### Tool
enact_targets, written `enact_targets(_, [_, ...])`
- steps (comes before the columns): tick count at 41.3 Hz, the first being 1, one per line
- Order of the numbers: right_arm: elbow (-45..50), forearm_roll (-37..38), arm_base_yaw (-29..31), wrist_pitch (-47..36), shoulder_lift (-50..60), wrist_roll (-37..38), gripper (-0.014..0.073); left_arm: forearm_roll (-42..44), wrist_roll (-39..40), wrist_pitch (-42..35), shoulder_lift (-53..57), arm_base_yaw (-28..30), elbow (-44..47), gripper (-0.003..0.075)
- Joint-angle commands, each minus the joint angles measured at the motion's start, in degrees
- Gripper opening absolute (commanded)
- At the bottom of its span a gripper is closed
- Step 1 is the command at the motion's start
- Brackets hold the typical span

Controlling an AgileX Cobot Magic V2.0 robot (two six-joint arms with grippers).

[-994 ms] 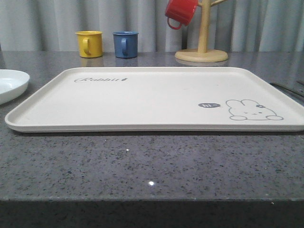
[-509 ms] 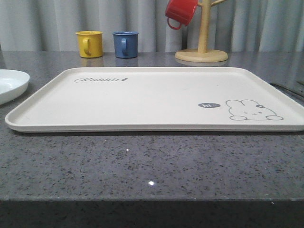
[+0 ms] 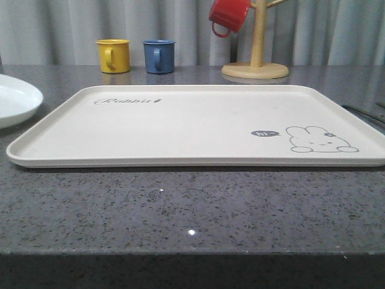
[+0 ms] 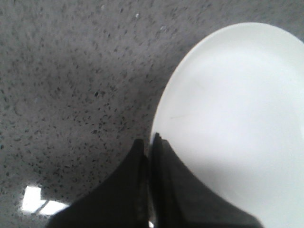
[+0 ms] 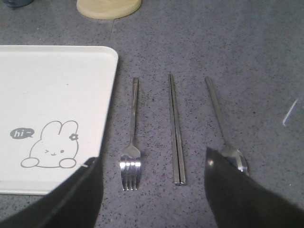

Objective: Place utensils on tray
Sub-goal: 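Lift the plate with the left gripper and lower it onto the tray, then open the left gripper and raise it away from the plate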

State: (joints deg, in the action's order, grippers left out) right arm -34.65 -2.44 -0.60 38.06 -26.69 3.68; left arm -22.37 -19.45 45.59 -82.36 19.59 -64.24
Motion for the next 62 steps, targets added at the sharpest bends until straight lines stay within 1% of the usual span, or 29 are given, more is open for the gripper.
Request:
enact_targets(1, [-2.0,0.6,0.3,-3.9,-0.8,-0.3,0.049,-2.9,-0.1,0.4,5.0,-1.7,-3.8,-0.002])
enact_targets(10, [-2.0,0.6,0.3,-3.9,-0.8,-0.3,0.049,-4.2,-0.1,4.2,7.5,-9.6,-7.8,-0.002])
enact_targets(15, [-2.0,0.6,0.3,-3.9,-0.8,-0.3,0.049,-6.8,-0.1,2.8,7.0,-15.4,-8.2,-0.002])
enact_targets(22, [-2.0,0.6,0.3,-3.9,-0.8,-0.3,0.049,-7.2,-0.1,0.5,4.7,-23.9,-8.2,-0.002])
enact_targets(30, [-2.0,0.6,0.3,-3.9,-0.8,-0.3,0.049,-7.2,-0.1,-0.3,-0.1,-30.5,-8.2,-0.002])
enact_targets(37, [-2.0,0.6,0.3,-3.9,-0.8,-0.3,0.049,-7.3,-0.1,-2.2,-4.8,-32.8,-8.2,-0.002])
enact_targets(44, [-2.0,0.6,0.3,-3.9,-0.8,-0.3,0.049,-7.9,-0.1,-4.9,-10.1,-33.1,-8.2,-0.002])
enact_targets(51, [-2.0,0.6,0.3,-3.9,-0.8,-0.3,0.049,-7.9,-0.1,-6.7,-11.6,-33.1,-8.2,-0.0016])
enact_targets(52, [-2.0,0.6,0.3,-3.9,-0.8,-0.3,0.049,-7.9,-0.1,-6.8,-11.7,-33.1,-8.2,-0.001])
enact_targets(55, [-2.0,0.6,0.3,-3.9,-0.8,-0.3,0.049,-7.9,-0.1,-6.8,-11.7,-33.1,-8.2,0.0052])
enact_targets(60, [-2.0,0.6,0.3,-3.9,-0.8,-0.3,0.049,-7.9,-0.1,-6.8,-11.5,-33.1,-8.2,0.0235])
enact_targets(62, [-2.0,0.6,0.3,-3.9,-0.8,-0.3,0.049,-7.7,-0.1,-6.8,-10.9,-33.1,-8.2,0.0288])
